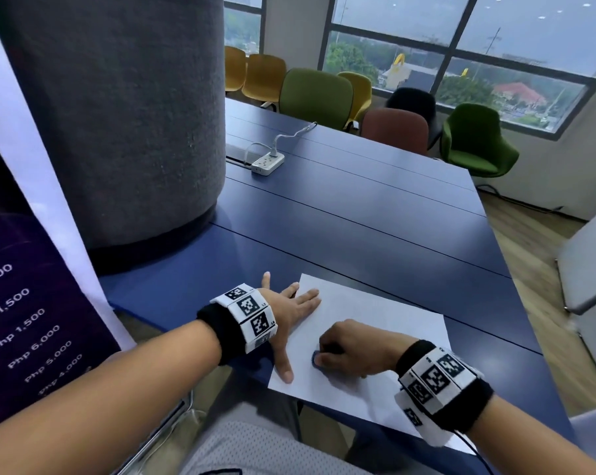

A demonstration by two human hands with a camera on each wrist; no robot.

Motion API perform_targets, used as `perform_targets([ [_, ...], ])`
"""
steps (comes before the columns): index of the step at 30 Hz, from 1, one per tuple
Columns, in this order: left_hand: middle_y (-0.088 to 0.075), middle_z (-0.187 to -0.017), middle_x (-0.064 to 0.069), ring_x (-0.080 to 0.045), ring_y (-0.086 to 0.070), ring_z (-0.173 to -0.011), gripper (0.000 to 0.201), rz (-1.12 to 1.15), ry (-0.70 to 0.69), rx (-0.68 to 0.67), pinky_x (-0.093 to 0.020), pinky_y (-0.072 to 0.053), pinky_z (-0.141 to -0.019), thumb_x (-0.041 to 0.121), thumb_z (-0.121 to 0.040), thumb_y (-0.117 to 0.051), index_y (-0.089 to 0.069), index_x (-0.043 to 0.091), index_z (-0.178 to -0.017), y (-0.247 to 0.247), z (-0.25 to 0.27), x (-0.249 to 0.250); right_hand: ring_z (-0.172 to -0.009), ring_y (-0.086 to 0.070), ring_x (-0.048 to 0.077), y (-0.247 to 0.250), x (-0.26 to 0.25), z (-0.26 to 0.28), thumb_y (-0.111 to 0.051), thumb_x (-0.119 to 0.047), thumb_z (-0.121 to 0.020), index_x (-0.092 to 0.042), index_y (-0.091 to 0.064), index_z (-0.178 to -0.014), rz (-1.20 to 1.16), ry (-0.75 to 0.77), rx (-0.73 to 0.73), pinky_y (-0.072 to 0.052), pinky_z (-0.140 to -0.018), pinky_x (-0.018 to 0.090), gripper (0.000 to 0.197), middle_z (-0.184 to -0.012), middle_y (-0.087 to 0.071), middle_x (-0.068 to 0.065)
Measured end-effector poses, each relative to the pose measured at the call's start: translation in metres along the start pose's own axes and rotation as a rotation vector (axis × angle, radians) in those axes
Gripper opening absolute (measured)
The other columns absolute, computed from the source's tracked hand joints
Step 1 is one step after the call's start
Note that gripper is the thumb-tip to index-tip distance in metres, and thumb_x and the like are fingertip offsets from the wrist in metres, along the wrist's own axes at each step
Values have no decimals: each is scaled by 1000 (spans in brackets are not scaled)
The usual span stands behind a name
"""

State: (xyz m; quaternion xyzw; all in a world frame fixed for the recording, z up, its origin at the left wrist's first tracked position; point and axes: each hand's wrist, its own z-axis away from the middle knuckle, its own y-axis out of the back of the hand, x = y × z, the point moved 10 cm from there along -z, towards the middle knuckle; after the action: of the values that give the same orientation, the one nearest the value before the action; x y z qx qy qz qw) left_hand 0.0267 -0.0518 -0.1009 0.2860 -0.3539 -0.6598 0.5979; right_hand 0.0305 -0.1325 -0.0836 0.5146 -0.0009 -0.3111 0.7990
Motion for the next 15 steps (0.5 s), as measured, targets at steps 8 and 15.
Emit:
perform_targets([
  [8,24,-161,6,-23,19,-149,148,-72,7,27,-72,16,-104,68,-57,-81,21,18,-153,7,0,3,-72,-57,24,12,12,-14,-48,-46,-93,-11,-64,-83,98,-33,63,-50,-71,38,40,-83,-68,7],
  [15,26,-161,4,-22,18,-149,149,-83,-7,17,-71,13,-109,68,-57,-81,22,18,-152,6,-3,3,-73,-54,22,23,13,-17,-49,-46,-94,-10,-66,-84,145,-51,65,-45,-68,33,41,-85,-67,8],
])
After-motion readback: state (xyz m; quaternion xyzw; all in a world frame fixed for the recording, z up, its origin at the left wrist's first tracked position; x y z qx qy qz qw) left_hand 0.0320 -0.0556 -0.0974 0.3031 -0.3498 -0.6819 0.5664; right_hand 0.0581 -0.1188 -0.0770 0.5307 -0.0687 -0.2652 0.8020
